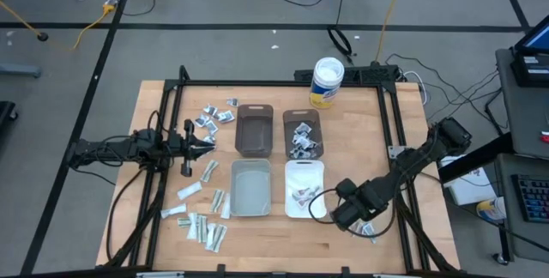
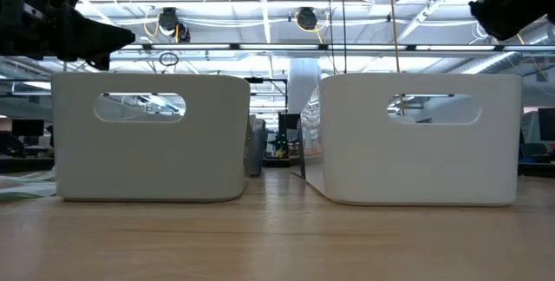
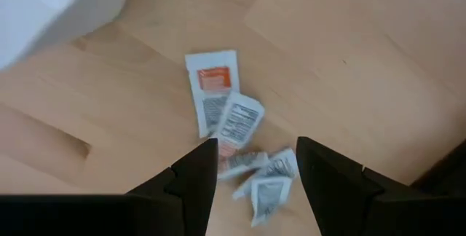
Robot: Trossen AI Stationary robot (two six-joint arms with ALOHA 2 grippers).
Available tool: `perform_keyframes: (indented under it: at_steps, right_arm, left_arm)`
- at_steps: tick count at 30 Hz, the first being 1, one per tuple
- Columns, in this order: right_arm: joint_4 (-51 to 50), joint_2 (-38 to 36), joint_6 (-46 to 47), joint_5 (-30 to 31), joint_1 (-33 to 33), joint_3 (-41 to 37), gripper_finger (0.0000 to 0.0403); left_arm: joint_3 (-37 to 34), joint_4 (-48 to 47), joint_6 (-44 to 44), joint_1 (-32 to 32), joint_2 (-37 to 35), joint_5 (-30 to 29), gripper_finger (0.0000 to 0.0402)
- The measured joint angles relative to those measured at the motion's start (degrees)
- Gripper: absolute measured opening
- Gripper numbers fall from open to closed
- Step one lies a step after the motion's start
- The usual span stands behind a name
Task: Pick & Place First Aid Supplies
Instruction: Put the orange pad into the white bin
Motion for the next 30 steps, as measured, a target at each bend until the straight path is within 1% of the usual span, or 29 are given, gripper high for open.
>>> perform_keyframes:
  at_steps: [5, 7, 14, 23, 26, 30]
  right_arm:
    - [9.2, 2.0, 0.2, -1.3, 0.0, -1.8, 0.0183]
    - [11.5, 2.5, 1.2, -1.6, 0.1, -2.9, 0.0183]
    - [12.2, 3.6, 3.9, -1.6, 1.4, -6.4, 0.0183]
    - [16.3, 3.6, 6.0, -1.6, 2.3, -11.0, 0.0181]
    - [16.9, 3.6, 5.7, -1.5, 2.3, -11.7, 0.0165]
    - [17.4, 3.6, 5.5, -1.4, 2.3, -11.8, 0.0113]
  left_arm:
    - [0.0, 0.0, 0.0, 0.0, 0.0, 0.0, 0.0047]
    - [0.0, 0.0, 0.0, 0.0, 0.0, 0.0, 0.0047]
    - [0.0, 0.0, 0.0, 0.0, 0.0, 0.0, 0.0047]
    - [0.0, 0.0, 0.0, 0.0, 0.0, 0.0, 0.0047]
    - [0.0, 0.0, 0.0, 0.0, 0.0, 0.0, 0.0047]
    - [0.0, 0.0, 0.0, 0.0, 0.0, 0.0, 0.0047]
